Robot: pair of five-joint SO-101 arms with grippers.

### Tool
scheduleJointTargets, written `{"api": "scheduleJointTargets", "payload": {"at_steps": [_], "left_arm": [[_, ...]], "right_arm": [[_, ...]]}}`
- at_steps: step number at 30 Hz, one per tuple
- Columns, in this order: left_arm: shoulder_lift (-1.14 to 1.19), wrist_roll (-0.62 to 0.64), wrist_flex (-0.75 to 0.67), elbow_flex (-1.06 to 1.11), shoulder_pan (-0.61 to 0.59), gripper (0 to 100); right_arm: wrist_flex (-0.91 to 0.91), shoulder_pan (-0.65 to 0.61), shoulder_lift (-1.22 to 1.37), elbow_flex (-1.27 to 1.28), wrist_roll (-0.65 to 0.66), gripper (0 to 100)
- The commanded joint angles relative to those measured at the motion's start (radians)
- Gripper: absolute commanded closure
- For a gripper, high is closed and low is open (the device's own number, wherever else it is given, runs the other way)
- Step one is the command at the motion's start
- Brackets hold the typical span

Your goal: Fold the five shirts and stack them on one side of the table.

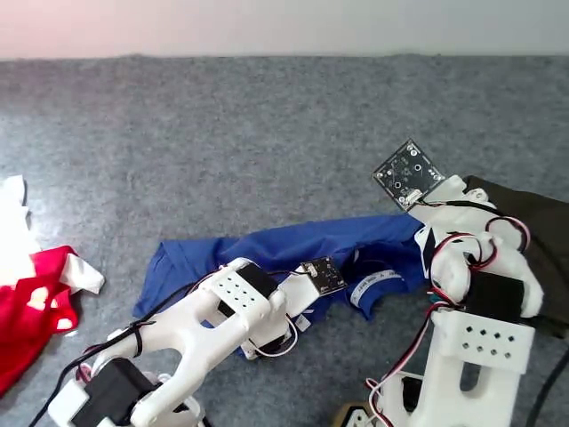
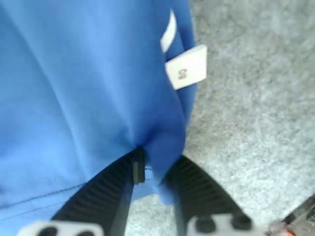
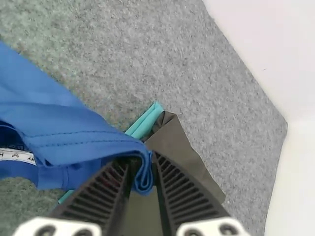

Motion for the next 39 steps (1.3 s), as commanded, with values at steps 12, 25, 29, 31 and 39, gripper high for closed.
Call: {"api": "scheduleJointTargets", "payload": {"at_steps": [12,25,29,31,39], "left_arm": [[-0.043,-0.008,0.287,-0.262,0.000,98],[-0.041,-0.152,0.531,-0.647,-0.261,98],[-0.031,-0.152,0.503,-0.587,-0.222,98],[-0.031,-0.147,0.456,-0.506,-0.170,98],[-0.031,-0.147,0.347,-0.251,0.020,88]], "right_arm": [[-0.001,0.010,-0.012,-0.005,-0.006,98.9],[-0.001,0.084,-0.013,-0.011,0.048,98.9],[-0.002,0.077,-0.013,-0.011,0.048,98.9],[-0.002,0.077,-0.010,-0.008,0.046,98.9],[0.005,0.081,-0.013,-0.006,0.048,98.9]]}}
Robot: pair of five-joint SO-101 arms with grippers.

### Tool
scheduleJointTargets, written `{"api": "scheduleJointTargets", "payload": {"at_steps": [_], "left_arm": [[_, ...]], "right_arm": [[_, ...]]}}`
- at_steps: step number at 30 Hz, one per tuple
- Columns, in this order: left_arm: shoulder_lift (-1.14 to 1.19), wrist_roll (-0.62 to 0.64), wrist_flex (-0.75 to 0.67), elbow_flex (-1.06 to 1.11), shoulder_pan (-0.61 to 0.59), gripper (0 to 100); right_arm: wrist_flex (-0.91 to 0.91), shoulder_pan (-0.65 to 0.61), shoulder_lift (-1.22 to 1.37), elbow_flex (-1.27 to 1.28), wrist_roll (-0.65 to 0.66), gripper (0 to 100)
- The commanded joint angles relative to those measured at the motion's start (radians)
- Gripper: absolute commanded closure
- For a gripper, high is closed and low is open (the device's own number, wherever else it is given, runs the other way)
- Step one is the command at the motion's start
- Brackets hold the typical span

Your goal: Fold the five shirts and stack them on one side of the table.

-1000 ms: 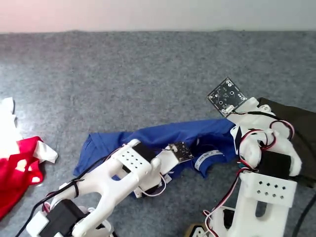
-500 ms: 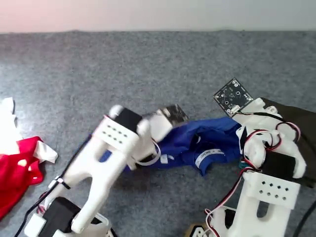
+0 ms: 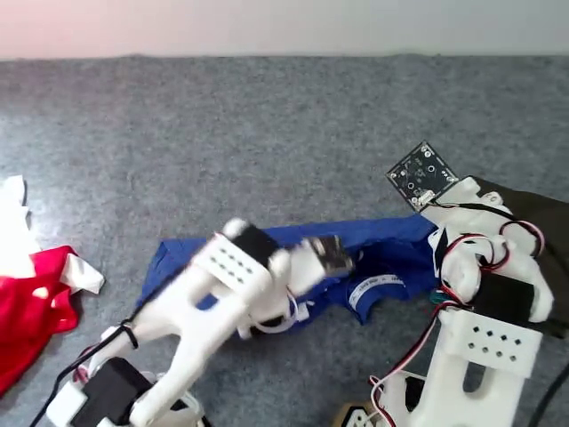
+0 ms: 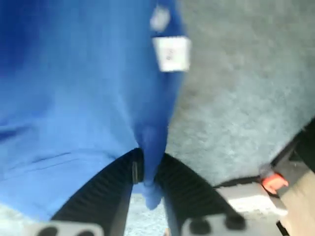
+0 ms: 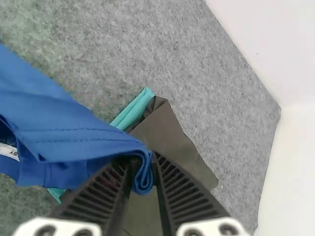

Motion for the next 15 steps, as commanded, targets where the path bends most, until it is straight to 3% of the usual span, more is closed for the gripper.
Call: {"api": "scheduleJointTargets", "payload": {"at_steps": [1,8,15], "left_arm": [[-0.020,-0.006,-0.046,0.044,0.040,88],[-0.020,-0.006,-0.103,0.073,0.031,90],[-0.020,-0.012,-0.130,0.071,-0.094,97]], "right_arm": [[0.005,0.008,-0.013,-0.006,0.009,98.9],[0.005,0.008,-0.013,-0.008,0.009,98.9],[0.007,0.008,-0.013,-0.008,0.009,98.9]]}}
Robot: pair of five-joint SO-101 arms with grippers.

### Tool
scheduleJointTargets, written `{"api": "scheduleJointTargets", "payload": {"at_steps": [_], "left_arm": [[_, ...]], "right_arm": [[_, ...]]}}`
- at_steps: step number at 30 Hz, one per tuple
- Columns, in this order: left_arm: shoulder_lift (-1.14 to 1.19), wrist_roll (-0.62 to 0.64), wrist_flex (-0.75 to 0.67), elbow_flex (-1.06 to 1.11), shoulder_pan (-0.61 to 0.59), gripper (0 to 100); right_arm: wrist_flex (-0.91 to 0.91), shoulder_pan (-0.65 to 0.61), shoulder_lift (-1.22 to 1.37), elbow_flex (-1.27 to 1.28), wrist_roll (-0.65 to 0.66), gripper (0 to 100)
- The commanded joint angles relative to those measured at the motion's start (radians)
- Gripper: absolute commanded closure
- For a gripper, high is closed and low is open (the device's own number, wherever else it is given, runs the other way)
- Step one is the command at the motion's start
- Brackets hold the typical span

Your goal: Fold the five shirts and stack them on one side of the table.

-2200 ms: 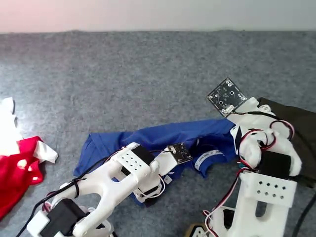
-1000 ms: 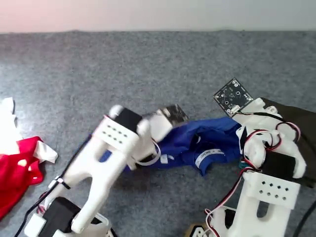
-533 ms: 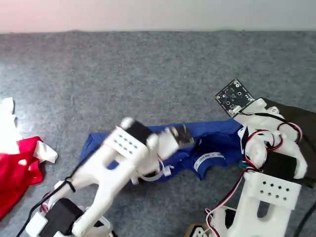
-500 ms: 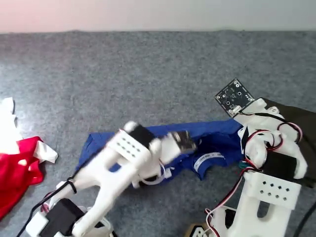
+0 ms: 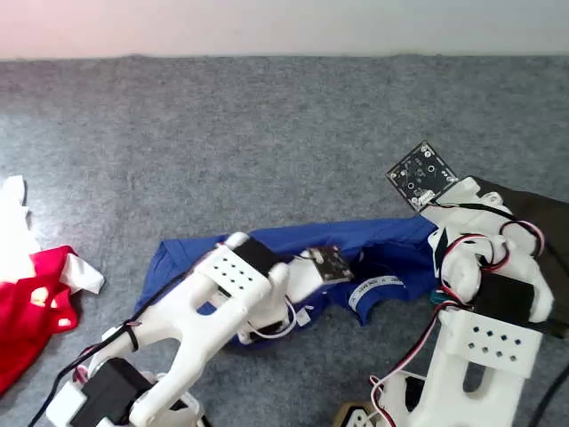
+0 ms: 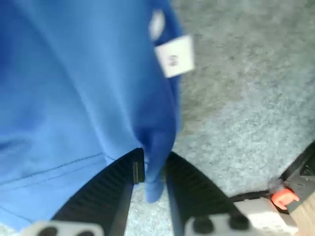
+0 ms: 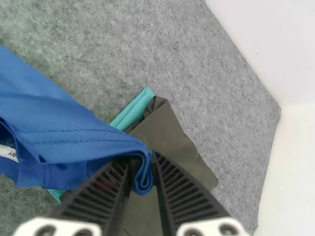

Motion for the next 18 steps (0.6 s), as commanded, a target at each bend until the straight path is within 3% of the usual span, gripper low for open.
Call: {"api": "scheduleJointTargets", "payload": {"at_steps": [1,7,13,18], "left_arm": [[-0.020,-0.014,-0.008,-0.005,-0.060,97],[-0.034,-0.014,0.074,-0.058,-0.080,99],[-0.199,-0.006,0.247,-0.308,-0.094,99],[-0.298,0.011,0.279,-0.602,-0.293,99]], "right_arm": [[0.007,0.008,-0.013,-0.008,0.009,98.9],[0.007,0.007,-0.015,-0.011,0.009,98.9],[0.008,0.007,-0.015,-0.075,0.008,98.9],[0.038,0.007,-0.015,-0.221,0.006,98.9]]}}
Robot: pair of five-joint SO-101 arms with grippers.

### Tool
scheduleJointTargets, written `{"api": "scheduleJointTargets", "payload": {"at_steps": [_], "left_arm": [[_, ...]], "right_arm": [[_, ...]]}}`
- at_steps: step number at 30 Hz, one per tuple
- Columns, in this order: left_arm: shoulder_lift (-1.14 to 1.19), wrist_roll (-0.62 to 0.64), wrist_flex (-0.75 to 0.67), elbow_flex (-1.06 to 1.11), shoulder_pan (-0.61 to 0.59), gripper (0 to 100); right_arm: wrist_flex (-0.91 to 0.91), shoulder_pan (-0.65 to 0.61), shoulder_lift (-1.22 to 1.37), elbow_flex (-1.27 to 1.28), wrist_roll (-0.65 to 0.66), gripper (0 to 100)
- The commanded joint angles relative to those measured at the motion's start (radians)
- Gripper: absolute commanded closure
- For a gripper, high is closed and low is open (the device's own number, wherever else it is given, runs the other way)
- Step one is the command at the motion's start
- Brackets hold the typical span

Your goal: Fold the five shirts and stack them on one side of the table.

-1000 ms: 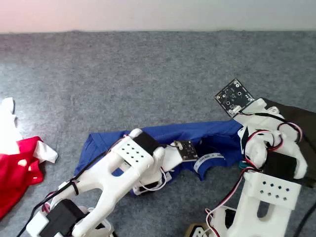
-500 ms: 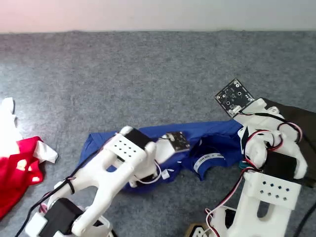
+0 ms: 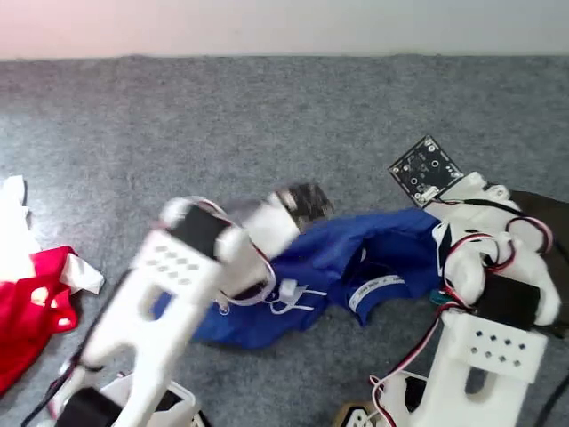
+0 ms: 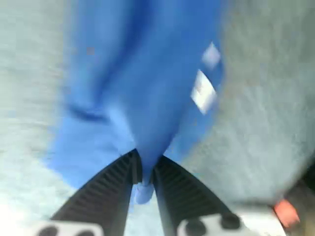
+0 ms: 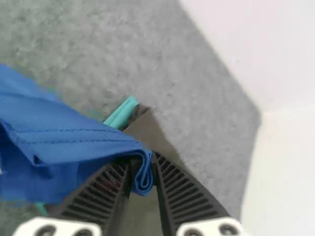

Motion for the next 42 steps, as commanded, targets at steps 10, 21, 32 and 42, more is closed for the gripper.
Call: {"api": "scheduleJointTargets", "payload": {"at_steps": [10,21,32,42], "left_arm": [[-0.074,-0.097,-0.038,-0.676,-0.529,99],[-0.074,-0.115,-0.066,-1.076,-0.641,99],[-0.075,-0.226,0.026,-1.339,-0.640,99],[-0.075,-0.269,0.028,-1.484,-0.640,99]], "right_arm": [[0.042,0.005,-0.015,-0.546,0.008,98.9],[-0.070,-0.059,-0.015,-0.870,0.012,98.9],[-0.113,-0.062,-0.015,-1.068,0.124,98.8],[-0.113,-0.058,-0.015,-1.203,0.124,98.8]]}}
